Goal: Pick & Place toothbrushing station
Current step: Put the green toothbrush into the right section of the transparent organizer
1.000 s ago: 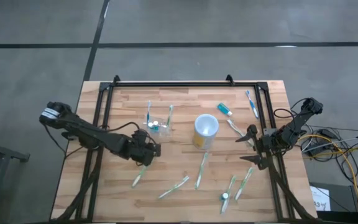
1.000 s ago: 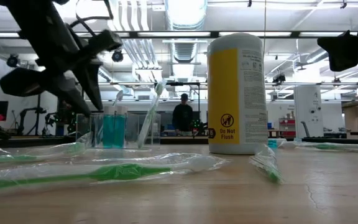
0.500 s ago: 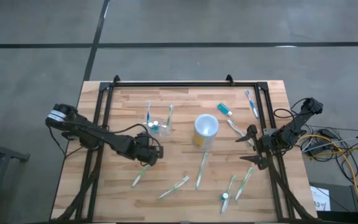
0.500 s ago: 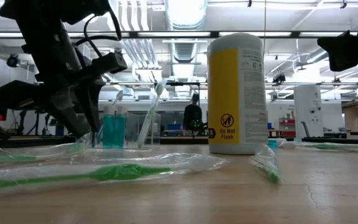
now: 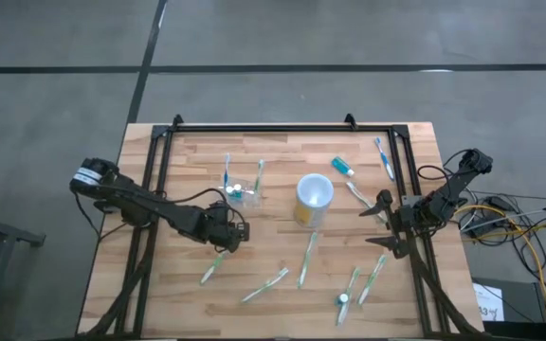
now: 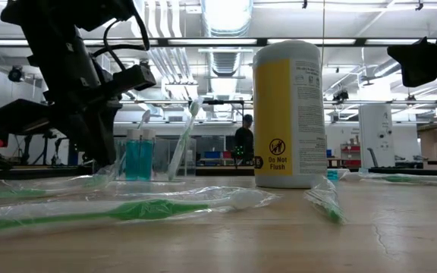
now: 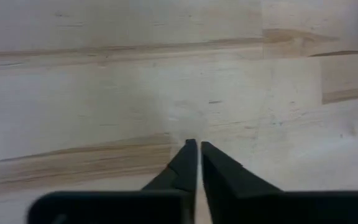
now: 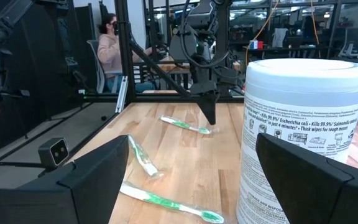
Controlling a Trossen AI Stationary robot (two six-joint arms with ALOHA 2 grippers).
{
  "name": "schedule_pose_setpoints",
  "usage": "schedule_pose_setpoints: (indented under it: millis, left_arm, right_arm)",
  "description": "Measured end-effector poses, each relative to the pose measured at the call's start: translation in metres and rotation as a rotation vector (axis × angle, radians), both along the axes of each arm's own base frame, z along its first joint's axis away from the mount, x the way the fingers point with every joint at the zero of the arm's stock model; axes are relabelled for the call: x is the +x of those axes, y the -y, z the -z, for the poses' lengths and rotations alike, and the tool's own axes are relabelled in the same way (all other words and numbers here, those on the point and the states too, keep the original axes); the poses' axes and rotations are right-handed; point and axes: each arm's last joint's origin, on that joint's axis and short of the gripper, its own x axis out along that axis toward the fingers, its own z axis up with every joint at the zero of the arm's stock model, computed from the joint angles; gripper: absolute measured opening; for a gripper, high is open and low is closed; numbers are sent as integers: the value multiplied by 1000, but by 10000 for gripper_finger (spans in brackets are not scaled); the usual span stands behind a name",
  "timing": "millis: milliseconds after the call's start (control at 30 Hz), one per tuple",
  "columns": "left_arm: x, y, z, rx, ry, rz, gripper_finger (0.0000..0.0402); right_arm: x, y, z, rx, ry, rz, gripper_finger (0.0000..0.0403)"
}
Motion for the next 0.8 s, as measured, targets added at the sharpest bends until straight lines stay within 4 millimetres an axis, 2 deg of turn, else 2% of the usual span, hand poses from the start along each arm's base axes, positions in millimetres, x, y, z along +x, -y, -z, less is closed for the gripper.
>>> schedule_pose_setpoints:
  millis: [367,567,800]
  left_arm:
    - [0,0,-1,10,5,23,4]
    - [2,-2,-20,102,77,71,3]
    - [1,-6,-54,265,189,119,2]
  right_arm:
    - [0,0,0,0,0,0,346]
    - [0,0,0,0,0,0,349]
    - [0,0,0,0,0,0,346]
